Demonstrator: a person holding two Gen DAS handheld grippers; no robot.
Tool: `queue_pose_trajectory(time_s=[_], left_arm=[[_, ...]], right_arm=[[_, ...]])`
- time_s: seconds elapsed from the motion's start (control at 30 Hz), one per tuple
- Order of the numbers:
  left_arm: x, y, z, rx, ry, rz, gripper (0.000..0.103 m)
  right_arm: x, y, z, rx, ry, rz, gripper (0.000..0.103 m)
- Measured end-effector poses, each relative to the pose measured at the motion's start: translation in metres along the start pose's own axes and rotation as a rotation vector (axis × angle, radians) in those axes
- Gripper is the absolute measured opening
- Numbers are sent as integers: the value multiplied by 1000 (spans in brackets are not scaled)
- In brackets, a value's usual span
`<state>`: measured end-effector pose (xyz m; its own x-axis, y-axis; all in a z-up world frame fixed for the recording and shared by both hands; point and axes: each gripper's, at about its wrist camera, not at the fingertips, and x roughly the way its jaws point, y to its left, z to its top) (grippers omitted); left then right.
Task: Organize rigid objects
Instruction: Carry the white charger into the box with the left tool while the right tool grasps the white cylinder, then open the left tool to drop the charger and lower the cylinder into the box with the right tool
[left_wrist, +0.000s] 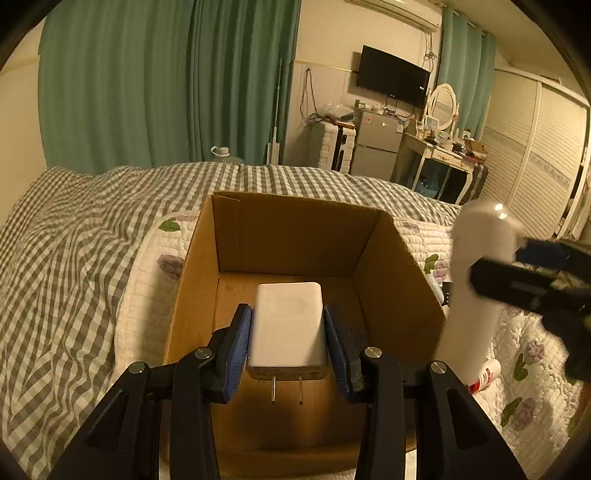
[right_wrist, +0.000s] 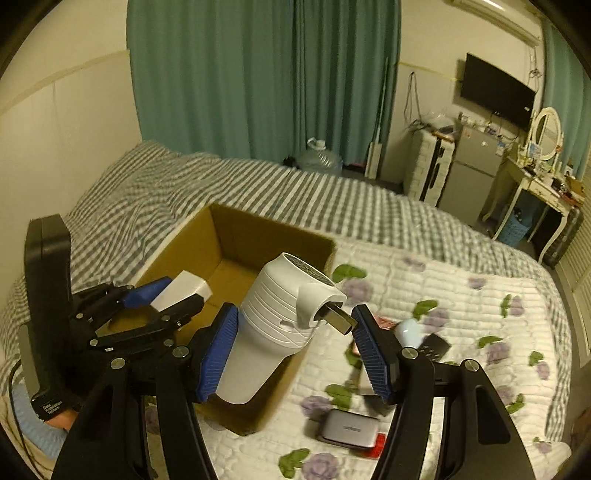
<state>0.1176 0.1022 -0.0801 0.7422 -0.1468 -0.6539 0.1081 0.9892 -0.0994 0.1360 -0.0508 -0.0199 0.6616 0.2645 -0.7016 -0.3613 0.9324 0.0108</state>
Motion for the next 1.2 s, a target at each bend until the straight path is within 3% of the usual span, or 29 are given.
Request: queue_pose_trajectory(time_s=[0.07,0.1,0.13,0.43,0.63,0.67,0.73,0.97,1.2], left_arm=[[-1,3,1,-15,5,-3,45],[-3,3,1,-21,1,2,58],[-7,5,2,-29,-14,9,62],[-34,15,0,-56,-86,66,65],[-42,21,1,-81,-107,73,65],[-42,19,1,-80,-106,74,65],[-43,18,0,-77,-107,78,65],[-47,1,-3,-12,-107,92,65],[-63,-59,-10,87,-99,48,65]], right_arm=[[8,0,-1,-3,11,5,63],[12,2,0,-6,16,6,63],[14,3,1,-9,18,8,63],[22,6,2,-24,42,-8,64],[50,15,2,-61,98,-17,64],[54,16,1,-63,102,-19,66],[59,15,0,-46,97,-16,82],[30,-14,-2,32,1,-25,86],[-29,-87,-24,82,-75,-116,89]])
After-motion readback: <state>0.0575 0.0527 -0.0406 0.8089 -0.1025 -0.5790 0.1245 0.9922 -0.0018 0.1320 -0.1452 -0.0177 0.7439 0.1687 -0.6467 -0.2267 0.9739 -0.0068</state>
